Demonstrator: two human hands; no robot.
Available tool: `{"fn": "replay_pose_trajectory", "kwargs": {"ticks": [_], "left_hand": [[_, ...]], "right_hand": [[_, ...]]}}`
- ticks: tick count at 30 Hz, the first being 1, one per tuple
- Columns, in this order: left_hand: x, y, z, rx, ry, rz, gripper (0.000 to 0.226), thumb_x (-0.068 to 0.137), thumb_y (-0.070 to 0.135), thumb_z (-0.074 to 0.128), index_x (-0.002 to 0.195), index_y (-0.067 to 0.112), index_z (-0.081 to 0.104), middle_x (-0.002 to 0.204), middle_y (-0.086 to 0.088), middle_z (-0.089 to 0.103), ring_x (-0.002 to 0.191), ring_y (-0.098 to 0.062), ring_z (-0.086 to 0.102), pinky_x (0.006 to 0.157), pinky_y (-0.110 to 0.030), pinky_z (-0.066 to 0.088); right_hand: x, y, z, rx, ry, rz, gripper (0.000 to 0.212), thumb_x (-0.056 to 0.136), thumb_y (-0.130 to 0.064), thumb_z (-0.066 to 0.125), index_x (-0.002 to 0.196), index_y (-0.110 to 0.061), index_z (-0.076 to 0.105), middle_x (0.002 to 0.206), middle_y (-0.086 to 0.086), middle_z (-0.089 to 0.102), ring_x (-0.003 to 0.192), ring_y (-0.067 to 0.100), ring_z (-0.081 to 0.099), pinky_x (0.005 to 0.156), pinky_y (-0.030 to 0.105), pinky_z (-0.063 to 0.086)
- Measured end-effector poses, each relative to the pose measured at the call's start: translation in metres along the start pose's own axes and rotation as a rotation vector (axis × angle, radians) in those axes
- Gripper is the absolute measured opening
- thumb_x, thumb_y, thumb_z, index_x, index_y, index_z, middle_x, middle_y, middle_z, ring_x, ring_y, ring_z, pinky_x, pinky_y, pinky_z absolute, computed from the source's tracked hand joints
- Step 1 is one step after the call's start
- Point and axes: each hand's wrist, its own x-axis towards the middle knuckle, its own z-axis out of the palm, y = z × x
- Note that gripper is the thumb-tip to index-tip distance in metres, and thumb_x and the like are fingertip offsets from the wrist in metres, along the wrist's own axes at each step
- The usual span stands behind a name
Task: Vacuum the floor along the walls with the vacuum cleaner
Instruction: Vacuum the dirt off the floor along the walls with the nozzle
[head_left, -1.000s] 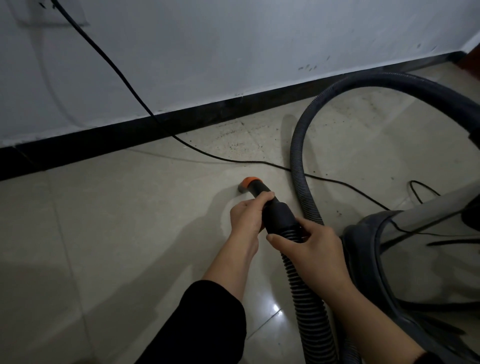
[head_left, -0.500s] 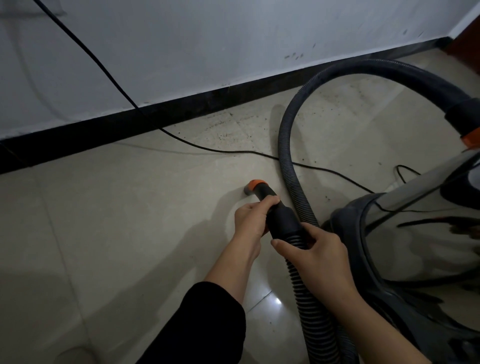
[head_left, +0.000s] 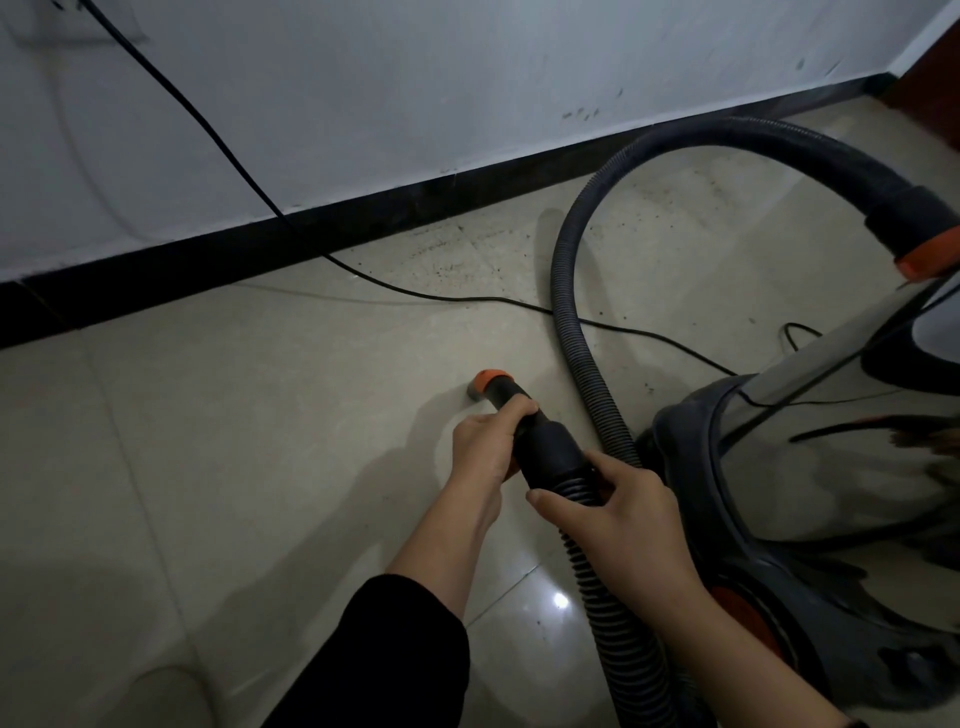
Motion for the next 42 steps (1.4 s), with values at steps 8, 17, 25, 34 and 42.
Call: {"fn": "replay_pose_trajectory", "kwargs": {"ticks": [8, 17, 25, 34, 42], "left_hand": [[-0.009, -0.009, 0.013, 0.019, -0.043, -0.031, 0.016, 0.08, 0.024, 0.073, 0.086, 0.01, 0.066, 0.082, -0.005, 0.067, 0.076, -0.017, 0.063, 0.064, -0.028, 0.052], [0.019, 0.02, 0.013, -0.02, -0.015, 0.011, 0.029, 0.078, 0.026, 0.079, 0.097, 0.006, 0.068, 0.091, -0.008, 0.072, 0.092, -0.023, 0.068, 0.086, -0.038, 0.057], [0.057, 0.061, 0.012, -0.056, -0.029, 0.032, 0.013, 0.082, 0.021, 0.077, 0.084, 0.014, 0.066, 0.087, -0.006, 0.071, 0.082, -0.016, 0.068, 0.081, -0.032, 0.056], [0.079, 0.098, 0.015, -0.134, -0.099, 0.064, 0.011, 0.081, 0.018, 0.077, 0.084, 0.016, 0.067, 0.082, -0.003, 0.071, 0.078, -0.013, 0.067, 0.075, -0.028, 0.058], [0.097, 0.118, 0.0, -0.17, -0.038, 0.092, 0.016, 0.081, 0.018, 0.077, 0.083, 0.016, 0.062, 0.082, -0.003, 0.068, 0.078, -0.013, 0.065, 0.082, -0.034, 0.058]], "right_hand": [[-0.01, 0.011, -0.004, 0.014, 0.066, 0.038, 0.022, 0.07, -0.037, 0.081, 0.084, -0.028, 0.066, 0.065, 0.002, 0.066, 0.062, 0.018, 0.064, 0.062, 0.045, 0.056], [0.033, -0.007, 0.0, 0.092, 0.041, 0.009, 0.02, 0.071, -0.036, 0.081, 0.081, -0.037, 0.064, 0.07, 0.002, 0.069, 0.065, 0.017, 0.066, 0.064, 0.044, 0.057], [0.092, -0.026, 0.017, 0.118, 0.061, 0.015, 0.021, 0.069, -0.038, 0.081, 0.082, -0.036, 0.066, 0.072, 0.0, 0.07, 0.066, 0.016, 0.067, 0.065, 0.045, 0.058], [0.124, -0.05, 0.026, 0.141, 0.133, -0.029, 0.024, 0.071, -0.036, 0.081, 0.092, -0.034, 0.068, 0.073, -0.002, 0.07, 0.066, 0.014, 0.067, 0.065, 0.041, 0.058], [0.149, -0.068, 0.046, 0.137, 0.12, -0.037, 0.021, 0.069, -0.037, 0.082, 0.084, -0.032, 0.067, 0.071, 0.001, 0.069, 0.064, 0.018, 0.066, 0.061, 0.044, 0.057]]}}
